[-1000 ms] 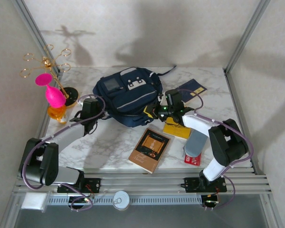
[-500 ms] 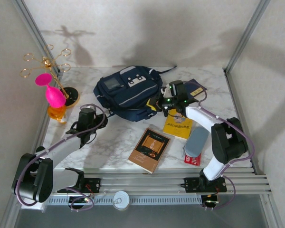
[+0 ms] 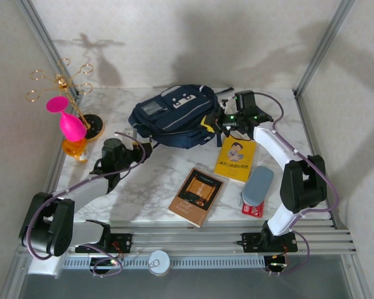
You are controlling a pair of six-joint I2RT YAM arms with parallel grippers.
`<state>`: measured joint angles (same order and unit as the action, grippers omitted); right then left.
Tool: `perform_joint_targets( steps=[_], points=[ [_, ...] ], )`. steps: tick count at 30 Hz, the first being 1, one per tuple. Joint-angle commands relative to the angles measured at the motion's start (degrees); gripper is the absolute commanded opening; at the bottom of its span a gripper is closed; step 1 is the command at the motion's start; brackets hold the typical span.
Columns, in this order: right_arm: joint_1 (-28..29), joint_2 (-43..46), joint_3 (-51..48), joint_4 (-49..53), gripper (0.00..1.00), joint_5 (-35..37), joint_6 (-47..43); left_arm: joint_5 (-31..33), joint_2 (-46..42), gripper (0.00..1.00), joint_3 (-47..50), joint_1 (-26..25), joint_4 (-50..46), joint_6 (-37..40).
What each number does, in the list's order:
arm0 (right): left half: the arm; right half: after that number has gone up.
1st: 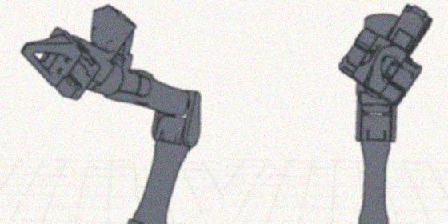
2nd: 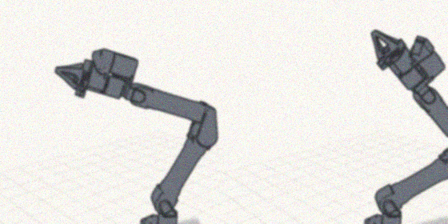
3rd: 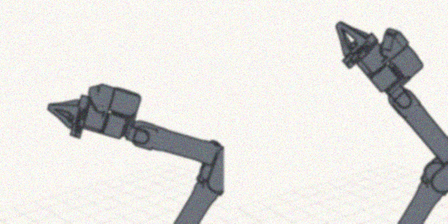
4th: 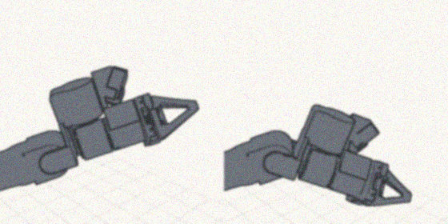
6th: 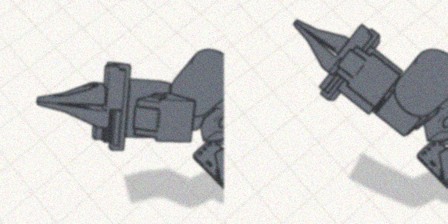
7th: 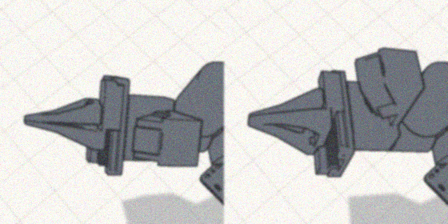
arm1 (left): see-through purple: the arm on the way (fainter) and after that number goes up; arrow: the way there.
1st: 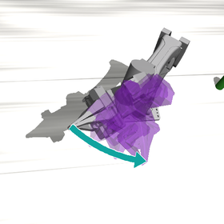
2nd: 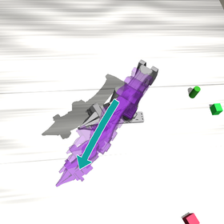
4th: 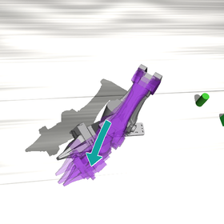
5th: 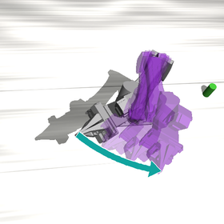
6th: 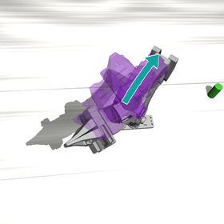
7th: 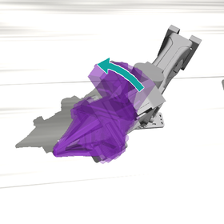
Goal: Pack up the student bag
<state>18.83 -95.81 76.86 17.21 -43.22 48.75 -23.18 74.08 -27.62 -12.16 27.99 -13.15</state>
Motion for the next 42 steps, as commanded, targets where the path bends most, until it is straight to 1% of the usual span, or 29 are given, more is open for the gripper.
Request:
perform_joint_targets(
  steps=[1, 3, 6, 8, 11, 12, 15, 16, 18, 19, 22, 24, 25, 28, 30, 34, 38, 42],
  points=[
    [-0.8, 0.4, 4.2, -1.0, 0.00, -2.8, -2.6, -5.3, 2.2, 0.50, -0.6, 0.1, 4.3, 3.2],
    [-0.9, 0.4, 4.8, -0.6, 0.00, -2.8, -3.0, -4.2, 3.7, 0.50, -0.9, 0.2, 4.7, 2.9],
    [-0.9, 0.1, 5.8, 0.6, 0.00, -2.6, -3.5, -4.2, 6.1, 0.49, -2.6, 0.2, 5.4, 2.9],
    [-0.9, 0.0, 6.3, 0.8, 0.00, -2.7, -3.6, -3.4, 7.7, 0.46, -3.6, 0.3, 6.1, 2.5],
    [-0.9, 0.4, 6.2, 0.8, 0.00, -2.5, -3.6, -3.7, 9.6, 0.39, -4.9, 0.2, 7.1, 1.9],
    [-0.9, 0.4, 6.1, 0.8, 0.00, -2.4, -3.6, -4.0, 9.8, 0.36, -5.1, 0.2, 7.8, 1.7],
    [-0.9, 0.2, 6.1, 1.1, 0.00, -2.4, -3.9, -4.6, 10.6, 0.30, -5.9, 0.3, 8.7, 1.5],
    [-1.0, 0.1, 6.1, 1.2, 0.00, -2.4, -4.0, -4.8, 10.9, 0.26, -6.3, 0.2, 8.7, 1.7],
    [-1.0, -0.2, 6.3, 1.2, 0.00, -2.6, -3.9, -4.7, 11.7, 0.15, -7.3, 0.2, 8.0, 2.0],
    [-1.0, -0.3, 6.6, 1.2, 0.00, -2.7, -4.0, -4.6, 11.9, 0.11, -7.7, 0.2, 7.7, 2.0],
    [-1.1, -0.5, 7.9, 1.9, 0.00, -2.6, -4.4, -4.0, 12.5, 0.06, -8.4, 0.3, 7.2, 1.7],
    [-1.2, -0.7, 8.7, 2.1, 0.00, -3.0, -4.4, -3.4, 12.7, 0.00, -9.1, 0.3, 6.0, 1.6],
    [-1.2, -0.7, 9.0, 2.2, 0.00, -3.2, -4.5, -3.0, 12.7, 0.00, -9.3, 0.4, 5.6, 1.7],
    [-1.5, -0.9, 10.0, 2.6, 0.00, -3.7, -4.8, 2.3, 12.7, 0.00, -9.9, 0.6, 3.0, 1.0],
    [-1.8, -0.7, 10.3, 2.4, 0.00, -4.0, -4.5, 4.1, 12.8, 0.00, -10.1, 1.3, 2.1, 0.5],
    [-1.8, -0.4, 10.2, 1.0, 0.00, -4.4, -3.6, 8.2, 15.4, 0.00, -12.6, 3.0, -2.3, -0.8],
    [-0.7, -0.8, 8.0, -3.0, 0.00, -4.9, -1.5, 7.9, 18.2, 0.00, -15.5, 4.4, -5.2, -2.8],
    [0.1, -2.2, 6.3, -6.9, 0.00, -5.8, 0.7, 5.0, 16.7, 0.00, -14.6, 4.4, -3.8, -4.7]
  ],
)
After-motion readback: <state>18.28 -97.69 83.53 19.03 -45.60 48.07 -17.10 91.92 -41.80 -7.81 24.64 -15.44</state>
